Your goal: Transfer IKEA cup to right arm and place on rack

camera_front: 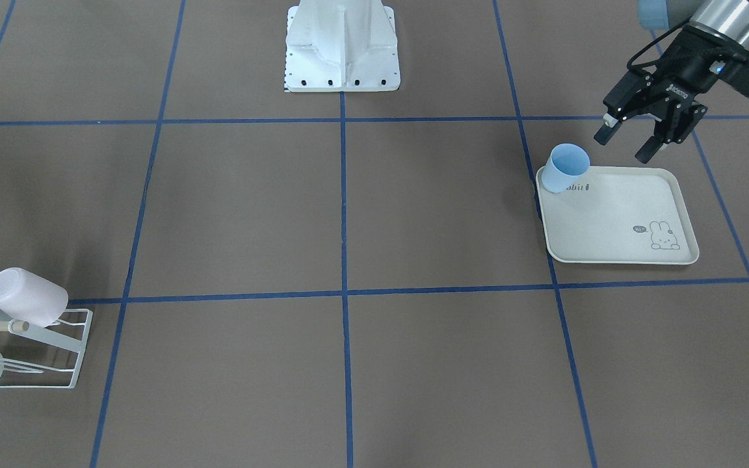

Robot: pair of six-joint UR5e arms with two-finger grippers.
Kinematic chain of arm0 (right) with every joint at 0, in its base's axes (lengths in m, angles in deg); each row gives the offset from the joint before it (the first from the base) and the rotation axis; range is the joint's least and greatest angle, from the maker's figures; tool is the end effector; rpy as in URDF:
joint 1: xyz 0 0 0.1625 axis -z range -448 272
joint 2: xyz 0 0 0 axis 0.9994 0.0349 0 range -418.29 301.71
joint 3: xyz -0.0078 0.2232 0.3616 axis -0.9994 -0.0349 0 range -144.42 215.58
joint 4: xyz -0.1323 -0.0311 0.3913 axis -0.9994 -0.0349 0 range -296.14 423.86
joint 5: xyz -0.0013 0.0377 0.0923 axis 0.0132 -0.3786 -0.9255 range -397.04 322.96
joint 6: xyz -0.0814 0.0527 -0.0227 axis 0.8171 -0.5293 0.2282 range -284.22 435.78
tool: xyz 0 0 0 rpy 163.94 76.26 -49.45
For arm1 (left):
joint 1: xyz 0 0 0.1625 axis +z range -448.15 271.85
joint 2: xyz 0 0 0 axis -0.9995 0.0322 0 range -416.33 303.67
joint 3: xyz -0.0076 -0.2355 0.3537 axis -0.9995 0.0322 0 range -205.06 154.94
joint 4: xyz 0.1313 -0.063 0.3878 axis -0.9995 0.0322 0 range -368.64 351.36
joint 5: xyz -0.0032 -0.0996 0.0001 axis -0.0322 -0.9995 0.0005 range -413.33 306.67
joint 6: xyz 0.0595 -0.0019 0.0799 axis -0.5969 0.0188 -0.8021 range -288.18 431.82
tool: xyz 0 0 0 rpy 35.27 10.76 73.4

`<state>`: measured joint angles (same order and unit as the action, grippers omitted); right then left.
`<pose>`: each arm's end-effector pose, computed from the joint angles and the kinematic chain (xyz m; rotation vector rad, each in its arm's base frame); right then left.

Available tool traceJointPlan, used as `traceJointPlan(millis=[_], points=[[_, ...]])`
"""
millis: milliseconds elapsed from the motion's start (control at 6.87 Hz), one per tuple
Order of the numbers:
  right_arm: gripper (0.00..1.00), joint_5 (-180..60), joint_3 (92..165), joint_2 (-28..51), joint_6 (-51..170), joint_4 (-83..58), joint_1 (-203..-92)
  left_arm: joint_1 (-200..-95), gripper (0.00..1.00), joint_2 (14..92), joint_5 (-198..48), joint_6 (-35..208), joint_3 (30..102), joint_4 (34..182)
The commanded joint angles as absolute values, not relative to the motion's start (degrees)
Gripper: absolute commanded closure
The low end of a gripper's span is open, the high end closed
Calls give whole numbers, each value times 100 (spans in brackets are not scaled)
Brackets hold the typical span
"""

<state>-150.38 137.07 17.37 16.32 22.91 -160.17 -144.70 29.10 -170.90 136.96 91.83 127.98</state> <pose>-0.0860 -0.5738 0.3310 0.7909 -1.0781 0.3501 0.1738 -0.4211 0.3759 0.4484 1.1654 -0.1900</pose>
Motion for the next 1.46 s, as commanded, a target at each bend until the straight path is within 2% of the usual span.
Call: traceJointPlan(millis=[0,291,728,1310], points=[[0,-15673,13815,1206,54,2273,-15929,-14144,0,2866,-17102,12410,9192,11491],[0,-15737,13946,834,-892,2264,-15473,-13808,0,2971,-17119,11106,9060,10433],[0,-15693,13965,518,-1457,2256,-15120,-13589,0,2919,-17198,11067,8920,10421],[0,-15675,13956,499,-1501,2256,-14996,-13298,2,2919,-17207,11067,8682,10421]])
